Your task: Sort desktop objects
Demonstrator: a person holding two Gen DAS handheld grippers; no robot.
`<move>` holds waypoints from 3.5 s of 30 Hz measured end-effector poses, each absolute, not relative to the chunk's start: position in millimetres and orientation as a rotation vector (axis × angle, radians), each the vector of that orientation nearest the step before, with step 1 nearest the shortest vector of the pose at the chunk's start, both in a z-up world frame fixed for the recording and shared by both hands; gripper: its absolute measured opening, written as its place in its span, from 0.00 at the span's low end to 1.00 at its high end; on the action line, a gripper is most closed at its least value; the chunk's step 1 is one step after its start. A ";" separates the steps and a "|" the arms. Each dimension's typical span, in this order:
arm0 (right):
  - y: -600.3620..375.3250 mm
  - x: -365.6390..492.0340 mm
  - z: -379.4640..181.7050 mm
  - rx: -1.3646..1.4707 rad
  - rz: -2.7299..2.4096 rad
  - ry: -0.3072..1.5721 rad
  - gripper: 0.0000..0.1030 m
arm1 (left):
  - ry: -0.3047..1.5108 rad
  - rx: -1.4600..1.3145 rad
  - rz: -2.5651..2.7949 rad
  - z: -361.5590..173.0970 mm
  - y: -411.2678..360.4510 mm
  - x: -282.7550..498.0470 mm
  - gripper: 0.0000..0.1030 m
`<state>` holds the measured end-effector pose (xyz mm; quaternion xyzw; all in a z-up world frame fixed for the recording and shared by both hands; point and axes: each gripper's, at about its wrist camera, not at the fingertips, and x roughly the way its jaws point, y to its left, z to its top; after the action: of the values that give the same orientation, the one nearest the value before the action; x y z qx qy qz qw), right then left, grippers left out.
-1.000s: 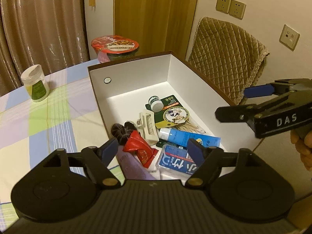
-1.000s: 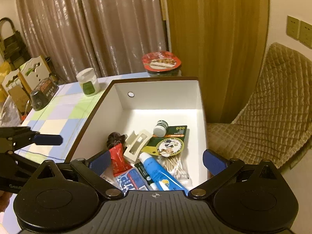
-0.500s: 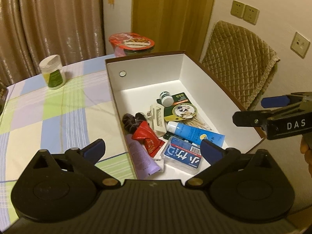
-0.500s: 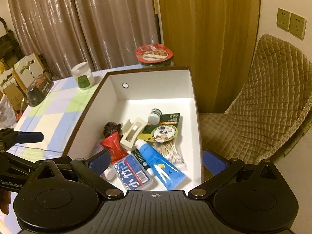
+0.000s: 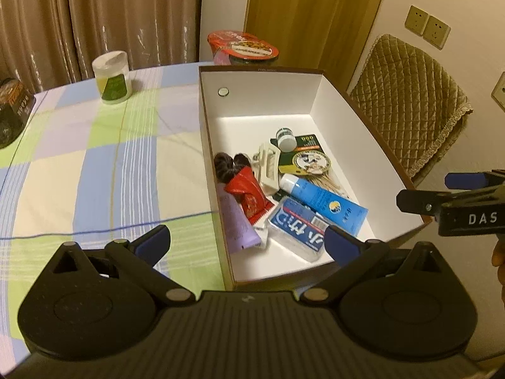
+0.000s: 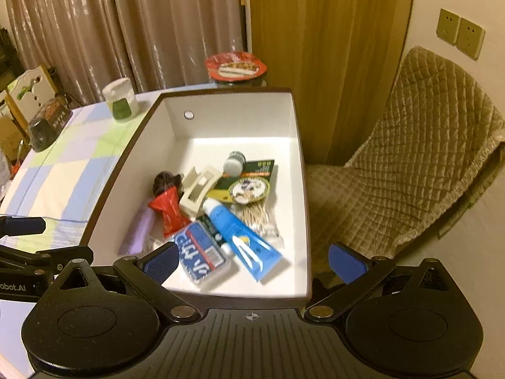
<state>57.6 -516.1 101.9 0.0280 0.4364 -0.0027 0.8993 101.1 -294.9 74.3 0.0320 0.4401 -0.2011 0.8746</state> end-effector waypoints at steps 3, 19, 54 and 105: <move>-509.4 44.2 103.6 0.058 -0.039 0.909 1.00 | 0.916 0.074 -0.432 75.9 -289.3 90.1 0.99; -472.2 -13.8 116.2 0.047 -0.098 0.955 1.00 | 0.908 0.103 -0.486 84.3 -262.3 34.1 0.99; -516.9 27.2 111.0 0.026 0.026 0.957 1.00 | 0.939 0.036 -0.338 83.4 -298.2 42.3 0.99; -522.5 12.1 104.8 0.084 -0.015 0.955 1.00 | 0.935 0.074 -0.383 79.5 -309.9 43.5 0.99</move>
<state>12.1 -522.5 104.8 0.0405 0.4594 -0.0072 0.8873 43.5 -309.9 79.5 0.0353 0.4478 -0.1833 0.8744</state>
